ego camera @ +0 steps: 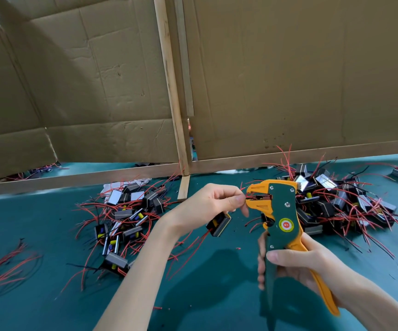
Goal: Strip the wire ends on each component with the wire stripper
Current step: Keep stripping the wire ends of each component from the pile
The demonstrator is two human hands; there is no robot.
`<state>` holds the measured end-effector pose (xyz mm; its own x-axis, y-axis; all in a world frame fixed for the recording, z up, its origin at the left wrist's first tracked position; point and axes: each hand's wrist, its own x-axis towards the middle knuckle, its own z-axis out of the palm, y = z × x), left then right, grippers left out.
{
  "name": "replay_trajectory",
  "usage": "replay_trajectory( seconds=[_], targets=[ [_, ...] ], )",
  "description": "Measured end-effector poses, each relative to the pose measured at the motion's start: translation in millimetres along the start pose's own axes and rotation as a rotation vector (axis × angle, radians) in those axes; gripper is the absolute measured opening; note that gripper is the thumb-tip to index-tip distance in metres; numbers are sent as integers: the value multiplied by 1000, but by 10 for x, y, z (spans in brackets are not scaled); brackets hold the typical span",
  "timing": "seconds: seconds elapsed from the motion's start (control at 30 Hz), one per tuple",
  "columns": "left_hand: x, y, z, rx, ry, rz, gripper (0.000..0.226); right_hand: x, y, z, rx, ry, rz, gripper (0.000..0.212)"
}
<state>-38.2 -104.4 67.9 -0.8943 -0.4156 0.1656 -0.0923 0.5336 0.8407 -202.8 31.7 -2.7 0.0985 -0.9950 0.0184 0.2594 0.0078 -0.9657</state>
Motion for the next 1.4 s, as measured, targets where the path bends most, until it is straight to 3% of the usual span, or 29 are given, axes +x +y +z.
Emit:
replay_trajectory(
  seconds=[0.4,0.57,0.67,0.77,0.93,1.1,1.2,1.3,1.4],
  targets=[
    [-18,-95,-56,-23,-37,-55,27,-36,116,204,-21,292,178,61],
    [30,-172,7,46,-15,-143,25,15,131,250,-94,379,166,32],
    [62,-212,36,75,11,-172,27,71,135,191,75,293,149,22],
    [57,-215,2,102,87,-177,28,112,148,139,187,168,111,30],
    [59,-233,-89,374,249,-189,25,136,167,-35,206,175,62,46],
    [229,-83,-24,401,550,-5,22,183,196,-113,303,308,166,17],
    [575,114,180,380,639,127,21,173,181,-111,310,328,219,22],
    [979,309,426,316,552,186,24,152,150,-96,310,341,236,30],
    [1207,411,654,301,267,124,41,145,124,-104,305,340,248,29]
  ],
)
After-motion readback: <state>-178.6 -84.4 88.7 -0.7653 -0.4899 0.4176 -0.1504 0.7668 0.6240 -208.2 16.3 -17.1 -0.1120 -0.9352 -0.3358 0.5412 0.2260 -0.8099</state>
